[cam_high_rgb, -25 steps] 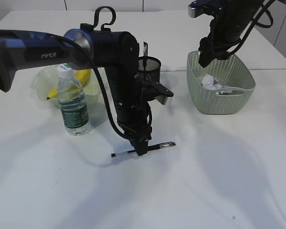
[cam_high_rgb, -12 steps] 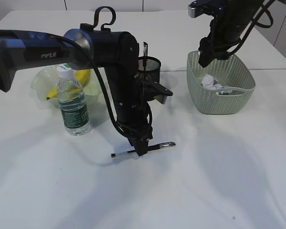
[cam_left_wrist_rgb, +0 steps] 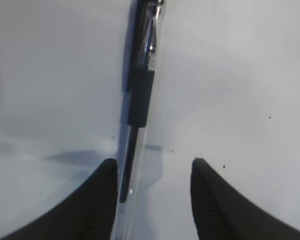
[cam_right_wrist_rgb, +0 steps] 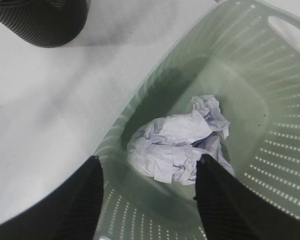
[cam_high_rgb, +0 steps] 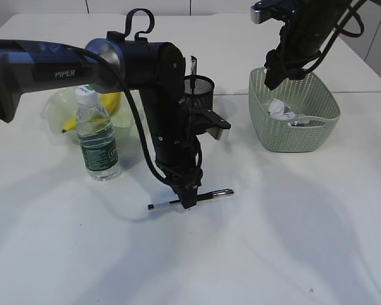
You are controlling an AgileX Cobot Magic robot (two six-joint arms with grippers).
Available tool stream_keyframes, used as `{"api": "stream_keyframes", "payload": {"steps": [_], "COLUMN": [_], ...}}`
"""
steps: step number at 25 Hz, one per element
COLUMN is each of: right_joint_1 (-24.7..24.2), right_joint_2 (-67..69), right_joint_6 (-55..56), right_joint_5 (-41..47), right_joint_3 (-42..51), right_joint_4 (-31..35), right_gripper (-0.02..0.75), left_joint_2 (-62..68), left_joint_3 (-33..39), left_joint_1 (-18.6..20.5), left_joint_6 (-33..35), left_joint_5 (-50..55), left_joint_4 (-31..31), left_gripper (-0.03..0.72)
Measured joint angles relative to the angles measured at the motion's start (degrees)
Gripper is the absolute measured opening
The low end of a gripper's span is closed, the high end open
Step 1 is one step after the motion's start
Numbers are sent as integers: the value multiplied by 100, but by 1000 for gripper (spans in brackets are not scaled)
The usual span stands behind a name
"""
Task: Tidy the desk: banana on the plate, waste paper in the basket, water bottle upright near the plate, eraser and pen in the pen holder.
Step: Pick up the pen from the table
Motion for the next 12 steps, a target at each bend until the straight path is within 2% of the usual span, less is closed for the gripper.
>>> {"api": "stream_keyframes", "payload": {"steps": [4, 12], "right_joint_1": [0, 0], "right_joint_2": [0, 0], "right_joint_6": [0, 0], "right_joint_5": [0, 0], "right_joint_3": [0, 0], "right_joint_4": [0, -8], "right_gripper": [442, 442], "left_joint_2": [9, 9], "left_joint_3": [-104, -435], "left_joint_1": [-32, -32], "left_joint_6": [18, 24], "left_joint_5": [11, 19], "left_joint_4": [0, 0], "left_gripper": [373, 384]}}
